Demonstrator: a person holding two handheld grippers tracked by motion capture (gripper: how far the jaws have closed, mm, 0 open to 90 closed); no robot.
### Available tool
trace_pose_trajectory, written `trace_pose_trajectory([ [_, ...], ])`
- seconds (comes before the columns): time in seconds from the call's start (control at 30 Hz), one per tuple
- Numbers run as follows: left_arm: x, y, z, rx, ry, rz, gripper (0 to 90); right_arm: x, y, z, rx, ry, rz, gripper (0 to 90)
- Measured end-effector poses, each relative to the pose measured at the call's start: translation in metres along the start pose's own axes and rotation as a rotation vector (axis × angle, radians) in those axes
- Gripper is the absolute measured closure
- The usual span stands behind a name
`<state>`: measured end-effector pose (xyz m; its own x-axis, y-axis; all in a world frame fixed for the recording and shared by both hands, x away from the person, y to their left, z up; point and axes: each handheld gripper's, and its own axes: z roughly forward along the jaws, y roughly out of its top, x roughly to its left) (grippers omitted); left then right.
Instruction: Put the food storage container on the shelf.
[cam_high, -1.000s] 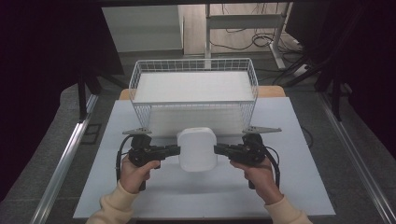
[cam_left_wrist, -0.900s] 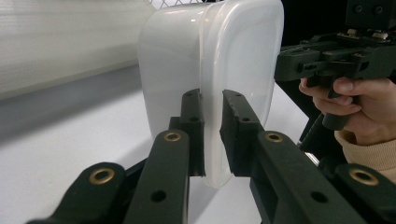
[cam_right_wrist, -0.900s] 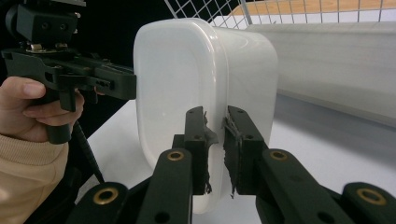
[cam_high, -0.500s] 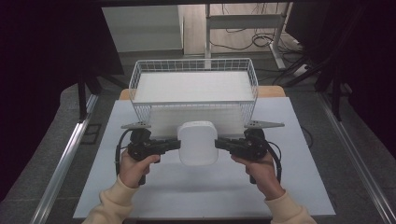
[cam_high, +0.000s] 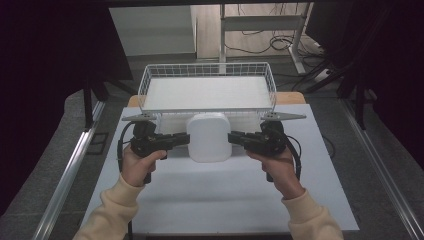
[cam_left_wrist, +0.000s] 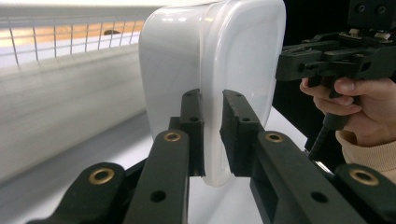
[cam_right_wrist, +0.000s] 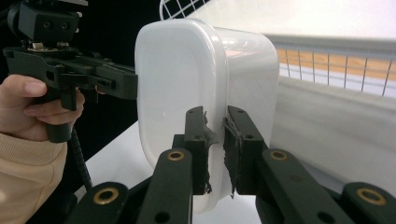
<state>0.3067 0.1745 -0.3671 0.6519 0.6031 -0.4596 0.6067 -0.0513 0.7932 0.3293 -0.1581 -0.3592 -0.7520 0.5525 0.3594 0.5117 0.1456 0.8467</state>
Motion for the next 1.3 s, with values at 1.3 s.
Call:
trace_pose_trajectory([
  [1.3,0.035,0.122,-0.004,0.012,-0.005,0.010,79.1,-0.027,0.112,0.018,-0.025,0.001,0.018,79.6],
])
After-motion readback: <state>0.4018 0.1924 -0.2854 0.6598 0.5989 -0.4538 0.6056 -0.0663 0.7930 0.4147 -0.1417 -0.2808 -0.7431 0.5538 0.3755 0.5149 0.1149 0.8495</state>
